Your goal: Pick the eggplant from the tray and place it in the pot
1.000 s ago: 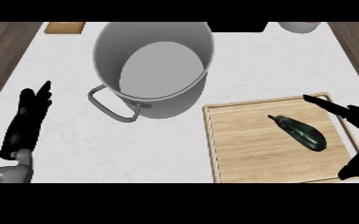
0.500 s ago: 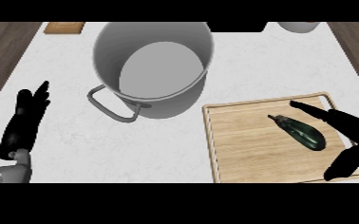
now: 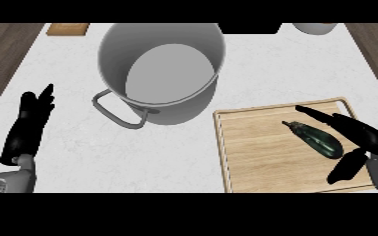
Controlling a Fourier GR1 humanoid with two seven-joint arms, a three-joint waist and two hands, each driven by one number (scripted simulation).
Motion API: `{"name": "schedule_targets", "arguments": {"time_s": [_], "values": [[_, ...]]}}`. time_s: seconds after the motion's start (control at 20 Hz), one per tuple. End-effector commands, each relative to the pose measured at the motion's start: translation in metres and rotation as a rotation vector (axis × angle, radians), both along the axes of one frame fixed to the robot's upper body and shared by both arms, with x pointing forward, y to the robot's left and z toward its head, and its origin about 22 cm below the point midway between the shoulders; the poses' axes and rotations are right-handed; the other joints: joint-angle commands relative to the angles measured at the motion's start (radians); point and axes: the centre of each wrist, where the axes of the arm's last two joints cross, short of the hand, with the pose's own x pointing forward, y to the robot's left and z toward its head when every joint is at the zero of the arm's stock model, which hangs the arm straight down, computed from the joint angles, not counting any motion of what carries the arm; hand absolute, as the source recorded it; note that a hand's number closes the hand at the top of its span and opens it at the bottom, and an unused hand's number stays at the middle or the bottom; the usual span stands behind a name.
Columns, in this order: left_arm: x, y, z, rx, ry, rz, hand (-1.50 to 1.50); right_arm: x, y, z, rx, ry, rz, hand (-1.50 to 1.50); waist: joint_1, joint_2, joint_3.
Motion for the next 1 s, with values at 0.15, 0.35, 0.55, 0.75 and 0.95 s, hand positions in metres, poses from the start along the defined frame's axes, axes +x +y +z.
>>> {"name": "schedule_targets", "arguments": {"time_s": [0.15,0.35,0.55,0.75,0.95], "values": [[0.007,-0.008,0.009,0.000,0.001,-0.012,0.00,-0.008,0.007,-0.001,0.006,0.015,0.020,-1.50,-0.004,-0.001,0.000],[-0.002,0.013,0.003,0.008,-0.015,0.006,0.00,0.002,0.000,-0.003,0.045,-0.060,0.036,1.50,-0.002,0.000,0.000],[-0.009,0.005,-0.010,0.022,0.004,0.009,0.00,-0.012,0.013,-0.027,0.007,-0.162,0.036,1.50,-0.001,0.000,0.000],[-0.009,-0.008,-0.004,0.002,-0.016,0.006,0.00,-0.005,0.006,-0.025,-0.009,-0.239,0.025,1.50,0.001,0.000,0.000],[0.009,-0.005,0.014,-0.017,-0.013,0.006,0.00,0.007,0.002,0.007,0.029,-0.305,-0.014,1.50,-0.003,0.000,0.000]]}}
